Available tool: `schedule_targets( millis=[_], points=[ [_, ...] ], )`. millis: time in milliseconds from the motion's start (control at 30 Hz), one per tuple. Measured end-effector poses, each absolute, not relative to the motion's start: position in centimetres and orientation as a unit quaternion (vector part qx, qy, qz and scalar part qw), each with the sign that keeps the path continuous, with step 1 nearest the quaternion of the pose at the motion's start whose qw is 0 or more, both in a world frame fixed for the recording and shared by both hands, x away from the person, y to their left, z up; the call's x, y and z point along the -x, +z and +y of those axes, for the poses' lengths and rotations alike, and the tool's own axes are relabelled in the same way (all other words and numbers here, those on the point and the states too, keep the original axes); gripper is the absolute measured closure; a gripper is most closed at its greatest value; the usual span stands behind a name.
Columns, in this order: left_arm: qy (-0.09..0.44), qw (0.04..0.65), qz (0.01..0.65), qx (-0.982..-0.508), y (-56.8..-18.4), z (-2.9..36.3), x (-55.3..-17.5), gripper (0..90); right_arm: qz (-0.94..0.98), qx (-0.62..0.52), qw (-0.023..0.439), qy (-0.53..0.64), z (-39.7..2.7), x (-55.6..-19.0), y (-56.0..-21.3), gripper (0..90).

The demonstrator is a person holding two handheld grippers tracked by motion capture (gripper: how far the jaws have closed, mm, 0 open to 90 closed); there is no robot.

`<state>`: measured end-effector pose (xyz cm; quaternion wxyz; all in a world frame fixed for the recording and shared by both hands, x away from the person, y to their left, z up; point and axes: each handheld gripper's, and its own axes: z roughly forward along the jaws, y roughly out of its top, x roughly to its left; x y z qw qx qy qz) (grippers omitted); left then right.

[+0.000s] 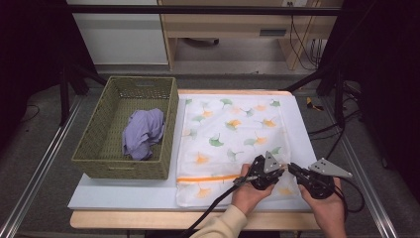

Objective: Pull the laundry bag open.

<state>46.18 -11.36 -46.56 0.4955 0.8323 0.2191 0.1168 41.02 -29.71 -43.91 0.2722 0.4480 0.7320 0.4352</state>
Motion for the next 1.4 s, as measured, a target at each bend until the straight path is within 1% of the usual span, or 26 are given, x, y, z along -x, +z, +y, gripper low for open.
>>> schedule_targets(
  millis=[100, 567, 633, 667, 700, 967, 1133, 1400],
  points=[
    [0.12, 0.493, 0.215, -0.835, -46.7, -11.44, -46.24, 82.0, 0.731, -0.447, 0.271, 0.438, -29.69, -41.02, -43.88, 86.1],
    [0.134, 0.492, 0.21, -0.834, -47.01, -11.85, -46.41, 83.5, 0.729, -0.449, 0.263, 0.444, -29.72, -41.05, -43.89, 86.1],
    [0.129, 0.492, 0.205, -0.836, -47.05, -11.92, -46.29, 85.7, 0.729, -0.45, 0.264, 0.442, -29.7, -41.06, -43.9, 86.1],
    [0.131, 0.493, 0.205, -0.836, -47.09, -11.97, -46.2, 89.3, 0.729, -0.451, 0.264, 0.442, -29.72, -41.08, -43.92, 86.1],
    [0.132, 0.492, 0.205, -0.836, -47.11, -12.02, -46.13, 89.5, 0.729, -0.452, 0.264, 0.441, -29.76, -41.09, -43.95, 86.1],
    [0.127, 0.494, 0.211, -0.833, -46.95, -11.98, -46.15, 89.5, 0.73, -0.453, 0.263, 0.439, -29.77, -41.13, -44.0, 86.1],
    [0.13, 0.503, 0.217, -0.827, -46.98, -12.04, -46.23, 84.8, 0.726, -0.456, 0.26, 0.444, -29.88, -41.12, -43.97, 86.1],
    [0.128, 0.509, 0.217, -0.823, -47.24, -12.19, -46.1, 84.1, 0.724, -0.461, 0.257, 0.444, -30.0, -41.16, -44.03, 86.1]
  ],
)
